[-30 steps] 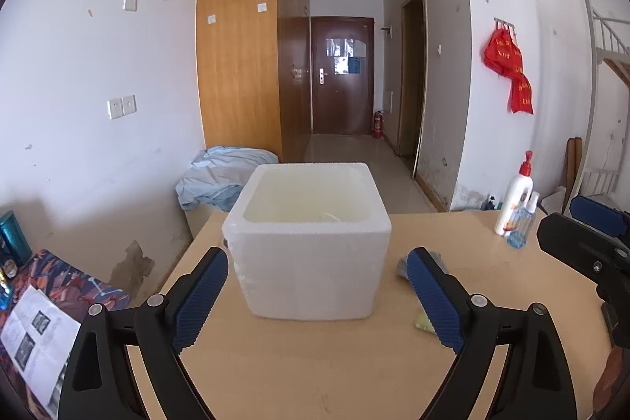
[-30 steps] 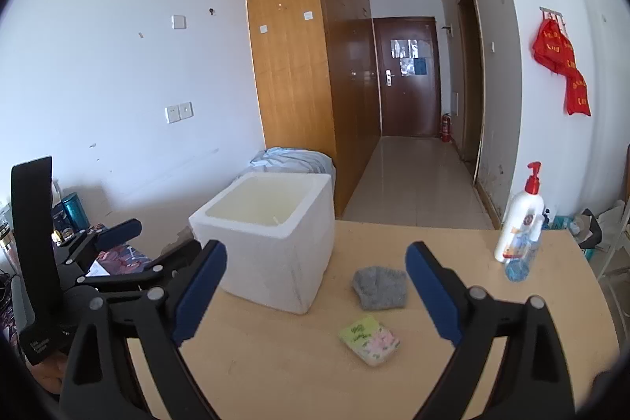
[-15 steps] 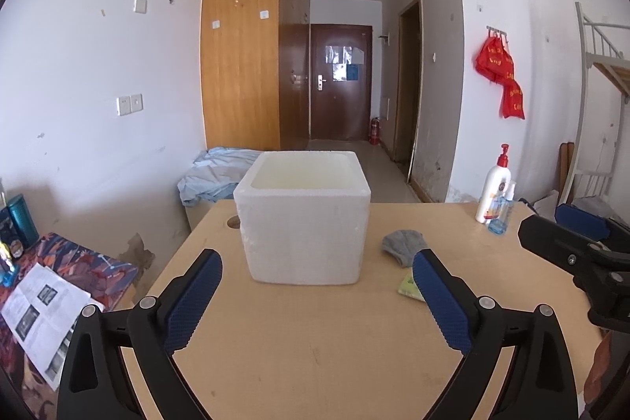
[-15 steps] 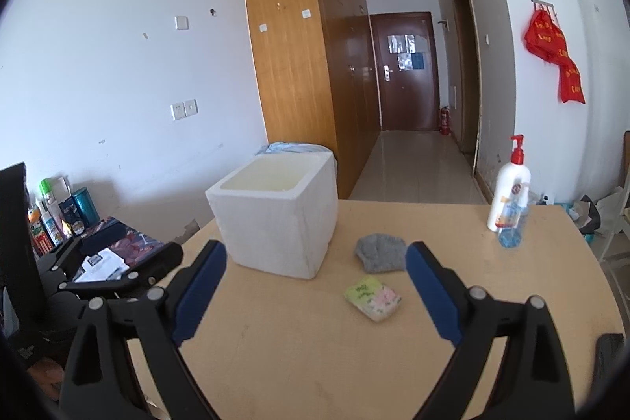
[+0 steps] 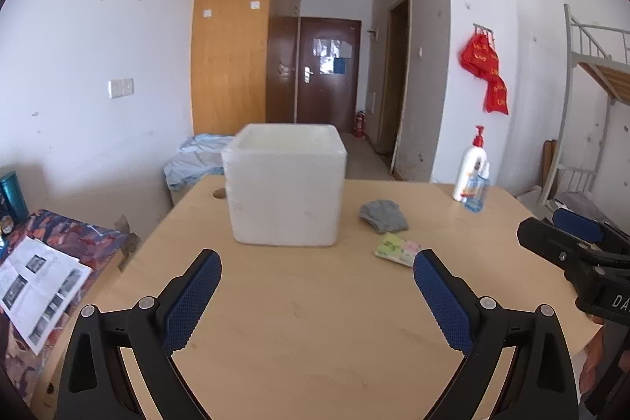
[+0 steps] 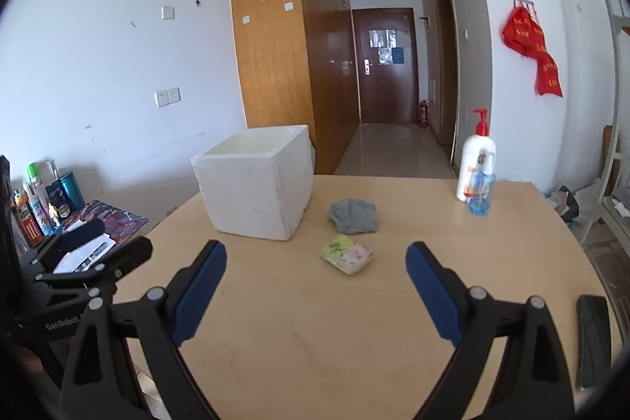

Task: Organize soft objects
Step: 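Withdraw both tools from the box back over the table, then move the left tool toward the tissue pack while the right tool approaches the grey cloth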

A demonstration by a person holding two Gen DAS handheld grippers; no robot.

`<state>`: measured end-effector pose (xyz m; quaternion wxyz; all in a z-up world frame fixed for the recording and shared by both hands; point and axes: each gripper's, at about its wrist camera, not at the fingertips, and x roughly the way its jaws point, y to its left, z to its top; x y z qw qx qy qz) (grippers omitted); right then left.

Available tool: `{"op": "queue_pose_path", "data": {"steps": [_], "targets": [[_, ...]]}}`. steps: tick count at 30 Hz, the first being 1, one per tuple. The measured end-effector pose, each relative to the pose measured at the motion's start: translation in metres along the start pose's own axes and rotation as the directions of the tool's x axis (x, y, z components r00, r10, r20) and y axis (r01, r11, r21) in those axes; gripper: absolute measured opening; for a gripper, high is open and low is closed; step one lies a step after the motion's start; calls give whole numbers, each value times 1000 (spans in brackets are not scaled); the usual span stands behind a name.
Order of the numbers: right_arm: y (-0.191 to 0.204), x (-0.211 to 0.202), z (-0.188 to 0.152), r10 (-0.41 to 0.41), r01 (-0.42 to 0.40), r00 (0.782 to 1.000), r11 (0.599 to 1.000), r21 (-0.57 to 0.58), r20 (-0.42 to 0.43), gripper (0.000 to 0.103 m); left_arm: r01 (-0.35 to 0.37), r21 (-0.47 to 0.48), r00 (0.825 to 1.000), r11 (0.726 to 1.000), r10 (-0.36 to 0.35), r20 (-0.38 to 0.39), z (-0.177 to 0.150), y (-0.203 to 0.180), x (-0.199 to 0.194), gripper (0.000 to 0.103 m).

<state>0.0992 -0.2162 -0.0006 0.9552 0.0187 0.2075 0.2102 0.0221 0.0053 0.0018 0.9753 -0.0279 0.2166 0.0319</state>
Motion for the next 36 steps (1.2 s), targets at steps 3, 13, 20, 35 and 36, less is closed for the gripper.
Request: {"op": "queue_pose_path", "data": {"steps": [3, 13, 20, 35, 36], "targets": [[-4, -3, -4, -2, 2, 1000, 1000, 16, -5, 95, 23, 15, 1000, 1000, -23, -11, -5, -9, 3, 98], [-27, -11, -15, -56, 57, 998, 997, 58, -19, 95, 121, 70, 992, 990, -118, -40, -13, -49, 19, 98], [-53, -19, -22, -123, 126, 992, 986, 106, -26, 95, 159, 93, 986, 983, -153, -71, -19, -72, 37, 98], [-72, 7, -13, -125, 131, 990, 986, 106, -63, 95, 167, 70, 980, 984, -157, -123, -8, -79, 79, 98], [-74, 10, -12, -122, 128, 990, 986, 104, -66, 95, 165, 68, 980, 984, -155, -128, -7, -79, 83, 98]]}}
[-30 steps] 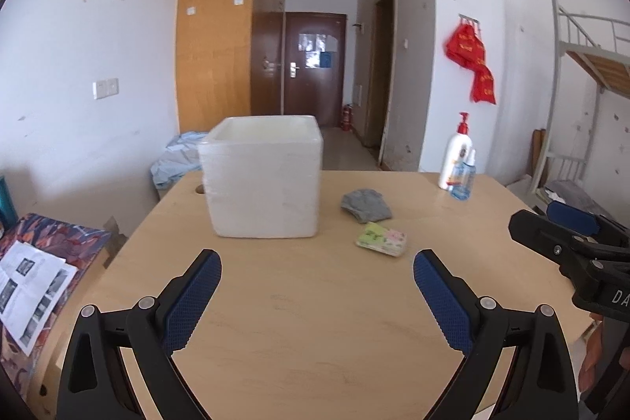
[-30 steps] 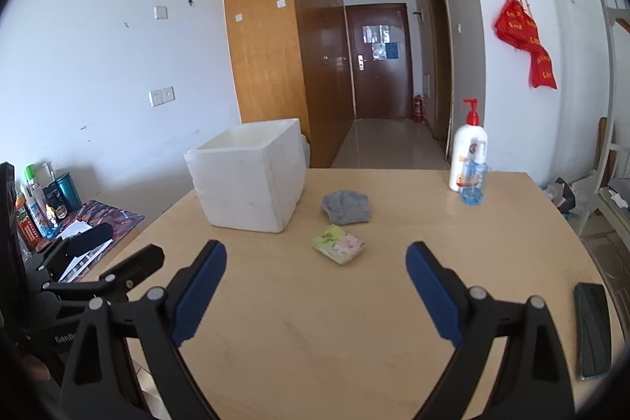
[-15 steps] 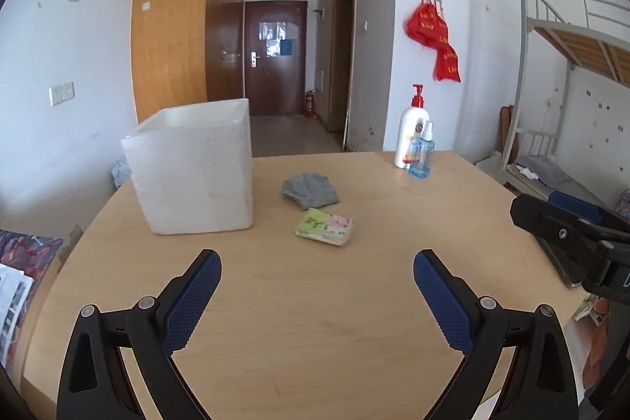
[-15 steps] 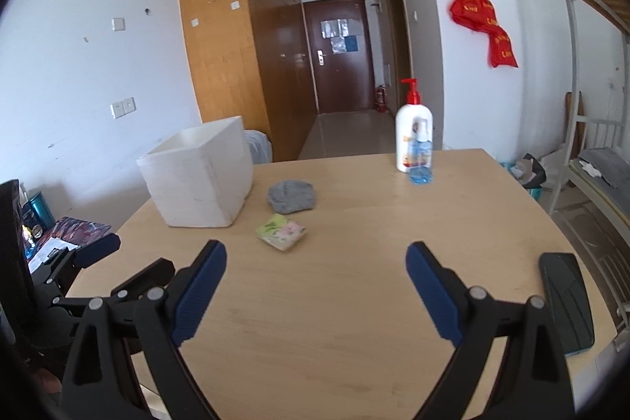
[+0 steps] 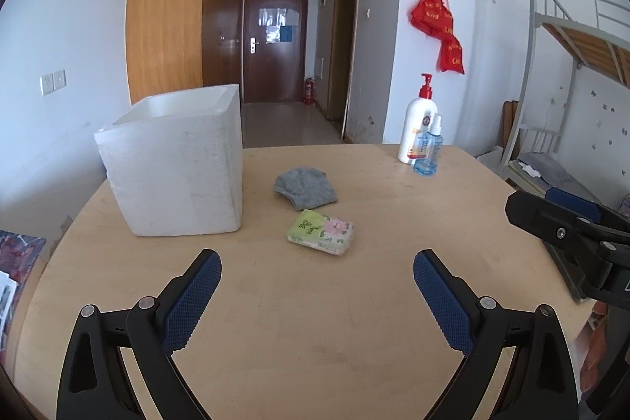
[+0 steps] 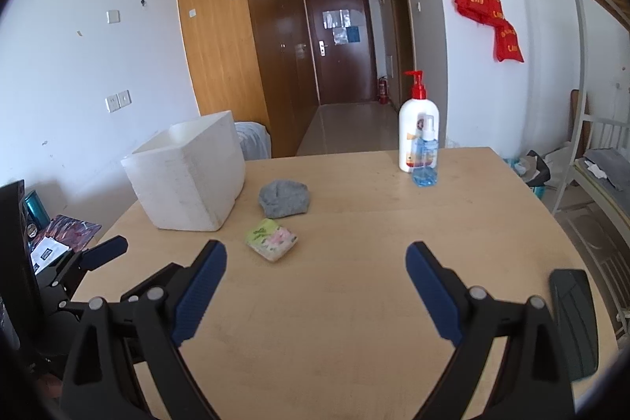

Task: Organize soft objects
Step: 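Move the left tool toward the tissue pack while the right tool approaches the grey cloth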

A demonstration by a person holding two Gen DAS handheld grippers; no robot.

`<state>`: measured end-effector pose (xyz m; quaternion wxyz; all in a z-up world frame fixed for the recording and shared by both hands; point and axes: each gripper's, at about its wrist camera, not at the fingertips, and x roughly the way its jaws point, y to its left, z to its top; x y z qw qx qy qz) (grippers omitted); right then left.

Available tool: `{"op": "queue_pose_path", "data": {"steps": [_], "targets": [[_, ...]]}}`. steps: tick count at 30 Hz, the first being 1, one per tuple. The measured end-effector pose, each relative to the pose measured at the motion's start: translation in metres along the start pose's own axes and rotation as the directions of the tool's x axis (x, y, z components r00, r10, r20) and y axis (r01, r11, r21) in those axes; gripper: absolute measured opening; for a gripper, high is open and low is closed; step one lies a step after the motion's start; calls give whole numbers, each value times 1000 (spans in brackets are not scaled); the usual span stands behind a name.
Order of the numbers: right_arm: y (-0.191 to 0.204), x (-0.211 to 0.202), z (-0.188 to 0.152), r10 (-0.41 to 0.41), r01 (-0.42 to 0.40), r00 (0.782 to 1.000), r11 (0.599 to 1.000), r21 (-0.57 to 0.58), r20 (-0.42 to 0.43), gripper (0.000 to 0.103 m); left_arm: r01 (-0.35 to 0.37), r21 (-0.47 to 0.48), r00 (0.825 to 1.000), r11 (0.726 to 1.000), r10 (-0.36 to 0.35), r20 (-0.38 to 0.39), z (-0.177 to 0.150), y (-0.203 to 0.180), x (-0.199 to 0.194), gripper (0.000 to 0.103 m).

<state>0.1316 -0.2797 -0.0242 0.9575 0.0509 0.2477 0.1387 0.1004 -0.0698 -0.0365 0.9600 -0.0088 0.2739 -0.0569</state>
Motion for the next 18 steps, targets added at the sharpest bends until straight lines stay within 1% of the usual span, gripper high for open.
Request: {"op": "queue_pose_path", "data": {"steps": [10, 13, 18], "targets": [[-6, 32, 12, 13, -13, 999, 1000, -9, -34, 95, -6, -13, 999, 1000, 6, -32, 15, 5, 39, 98], [-7, 43, 17, 12, -13, 999, 1000, -18, -44, 95, 2, -27, 999, 1000, -3, -44, 20, 8, 52, 98], [-8, 63, 24, 9, -11, 998, 999, -32, -68, 95, 1, -37, 996, 999, -4, -88, 23, 10, 78, 98]]}}
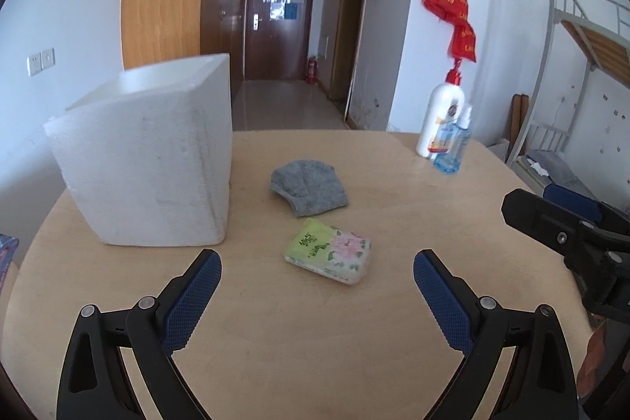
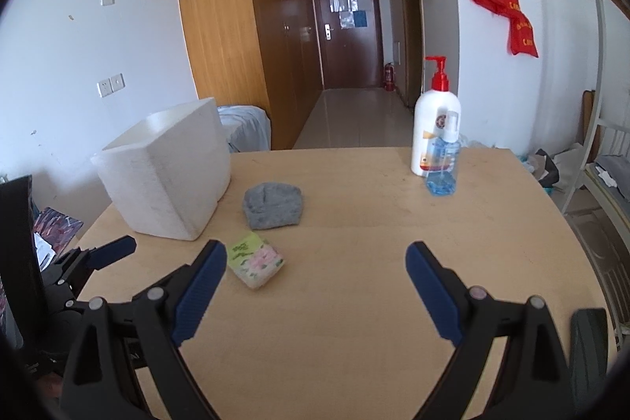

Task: Organize soft objects
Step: 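Move the left tool toward the tissue pack while the right tool approaches the grey cloth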

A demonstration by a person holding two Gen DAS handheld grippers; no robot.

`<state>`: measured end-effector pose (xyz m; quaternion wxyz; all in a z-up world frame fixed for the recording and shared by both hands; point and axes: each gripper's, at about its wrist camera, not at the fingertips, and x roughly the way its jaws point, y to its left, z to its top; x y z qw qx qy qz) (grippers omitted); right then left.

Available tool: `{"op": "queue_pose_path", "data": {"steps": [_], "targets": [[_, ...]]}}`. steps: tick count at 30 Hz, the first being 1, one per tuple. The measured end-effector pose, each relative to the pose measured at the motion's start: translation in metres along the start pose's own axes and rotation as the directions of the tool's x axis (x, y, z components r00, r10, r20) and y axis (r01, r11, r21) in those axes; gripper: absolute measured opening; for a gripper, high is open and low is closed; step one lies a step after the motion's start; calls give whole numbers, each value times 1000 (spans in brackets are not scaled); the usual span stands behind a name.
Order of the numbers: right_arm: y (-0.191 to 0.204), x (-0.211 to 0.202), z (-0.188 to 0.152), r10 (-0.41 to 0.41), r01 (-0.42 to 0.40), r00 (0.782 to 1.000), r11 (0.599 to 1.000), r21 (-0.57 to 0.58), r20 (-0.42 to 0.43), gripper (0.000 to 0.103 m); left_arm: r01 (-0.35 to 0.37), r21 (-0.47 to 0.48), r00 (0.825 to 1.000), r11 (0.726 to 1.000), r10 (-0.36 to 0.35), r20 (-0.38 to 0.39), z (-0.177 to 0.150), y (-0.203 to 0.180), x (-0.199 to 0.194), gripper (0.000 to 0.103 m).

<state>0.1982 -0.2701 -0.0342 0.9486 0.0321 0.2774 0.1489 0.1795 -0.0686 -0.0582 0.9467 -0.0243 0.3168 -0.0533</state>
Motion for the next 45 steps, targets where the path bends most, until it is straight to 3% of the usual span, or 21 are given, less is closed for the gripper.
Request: {"op": "queue_pose_path", "data": {"steps": [13, 29, 38, 45], "targets": [[-8, 51, 13, 26, -27, 997, 1000, -5, -66, 95, -11, -17, 989, 1000, 8, -147, 9, 3, 69, 98], [-20, 90, 15, 66, -65, 988, 998, 13, -142, 95, -51, 24, 977, 998, 55, -208, 5, -3, 108, 98], [-20, 96, 13, 81, -79, 984, 997, 17, -158, 95, -37, 20, 969, 999, 41, -242, 4, 0, 116, 91], [-18, 104, 23, 59, -64, 984, 998, -24, -170, 95, -2, 20, 969, 1000, 7, -247, 3, -1, 114, 74]]}}
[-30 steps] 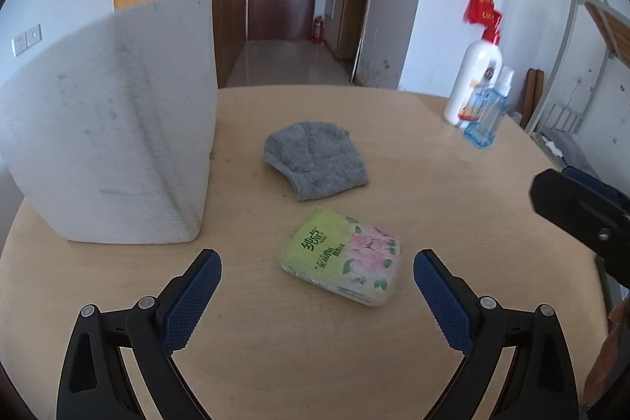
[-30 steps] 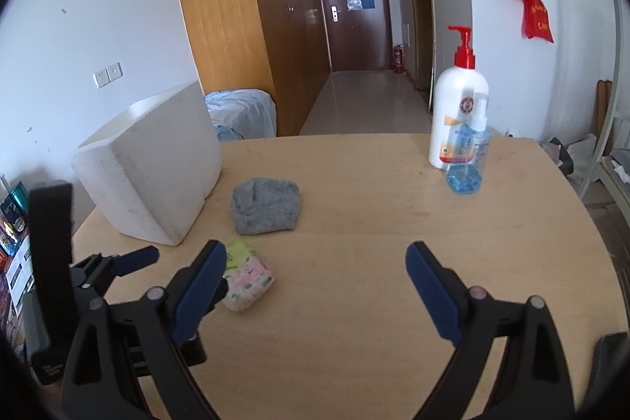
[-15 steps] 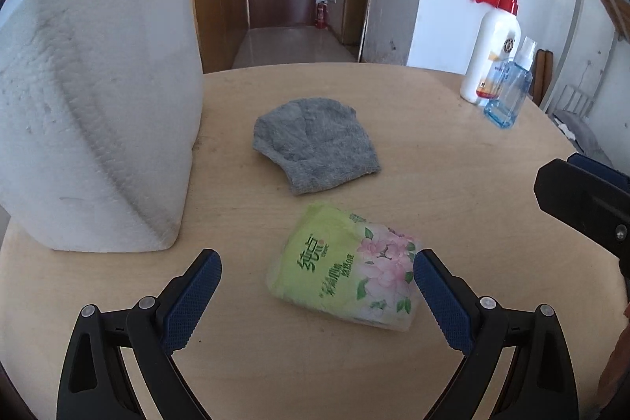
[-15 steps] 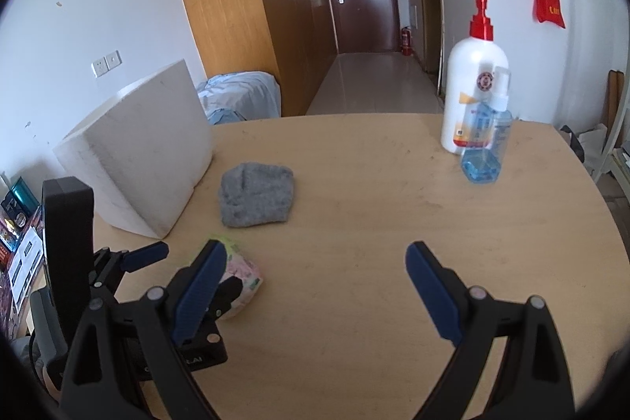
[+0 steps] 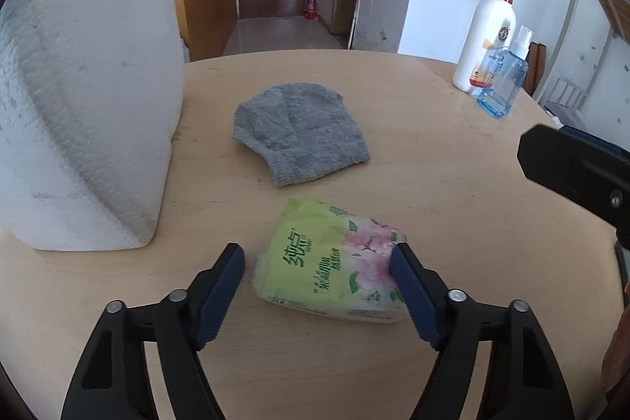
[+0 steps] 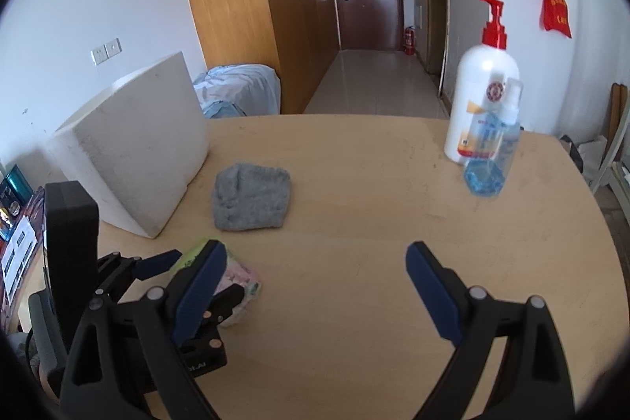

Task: Organize soft objects
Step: 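Move the left tool toward the tissue pack while the right tool approaches the grey cloth, then grasp the tissue pack with the left tool while the right tool grasps the grey cloth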

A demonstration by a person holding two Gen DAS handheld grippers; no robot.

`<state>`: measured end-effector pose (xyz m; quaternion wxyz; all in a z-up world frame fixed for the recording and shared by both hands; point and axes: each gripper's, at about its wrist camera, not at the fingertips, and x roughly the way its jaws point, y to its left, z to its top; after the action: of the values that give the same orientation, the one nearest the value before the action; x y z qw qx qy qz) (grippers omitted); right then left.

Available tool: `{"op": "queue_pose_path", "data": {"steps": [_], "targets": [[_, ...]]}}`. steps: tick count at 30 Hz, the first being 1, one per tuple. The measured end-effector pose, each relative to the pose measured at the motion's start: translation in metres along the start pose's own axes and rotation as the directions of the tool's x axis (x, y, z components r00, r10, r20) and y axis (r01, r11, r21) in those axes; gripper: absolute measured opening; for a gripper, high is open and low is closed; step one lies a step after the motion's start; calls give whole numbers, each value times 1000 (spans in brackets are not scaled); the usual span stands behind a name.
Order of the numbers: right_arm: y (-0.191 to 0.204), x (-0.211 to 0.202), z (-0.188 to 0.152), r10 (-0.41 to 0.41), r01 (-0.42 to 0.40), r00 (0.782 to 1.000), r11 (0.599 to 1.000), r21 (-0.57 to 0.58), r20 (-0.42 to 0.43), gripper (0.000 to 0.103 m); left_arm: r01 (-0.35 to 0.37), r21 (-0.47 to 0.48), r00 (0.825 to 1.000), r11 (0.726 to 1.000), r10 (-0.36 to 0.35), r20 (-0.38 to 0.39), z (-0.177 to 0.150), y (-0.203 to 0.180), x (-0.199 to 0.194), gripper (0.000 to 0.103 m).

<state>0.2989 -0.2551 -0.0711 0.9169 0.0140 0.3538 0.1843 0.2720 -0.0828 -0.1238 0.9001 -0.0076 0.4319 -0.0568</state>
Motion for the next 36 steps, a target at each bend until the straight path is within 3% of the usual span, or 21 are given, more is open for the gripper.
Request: {"op": "queue_pose_path", "data": {"steps": [4, 11, 20, 36], "targets": [[-3, -2, 2, 2, -2, 1000, 1000, 3, 11, 95, 6, 5, 1000, 1000, -6, 4, -3, 2, -6, 66], [0, 6, 6, 4, -4, 1000, 1000, -9, -4, 95, 21, -7, 1000, 1000, -21, 11, -6, 11, -13, 41], [9, 24, 12, -4, 2, 1000, 999, -45, -29, 95, 13, 12, 1000, 1000, -13, 25, -6, 11, -16, 17], [36, 60, 21, 11, -17, 998, 995, -100, -65, 95, 21, -19, 998, 1000, -19, 65, -1, 33, -31, 15]]}}
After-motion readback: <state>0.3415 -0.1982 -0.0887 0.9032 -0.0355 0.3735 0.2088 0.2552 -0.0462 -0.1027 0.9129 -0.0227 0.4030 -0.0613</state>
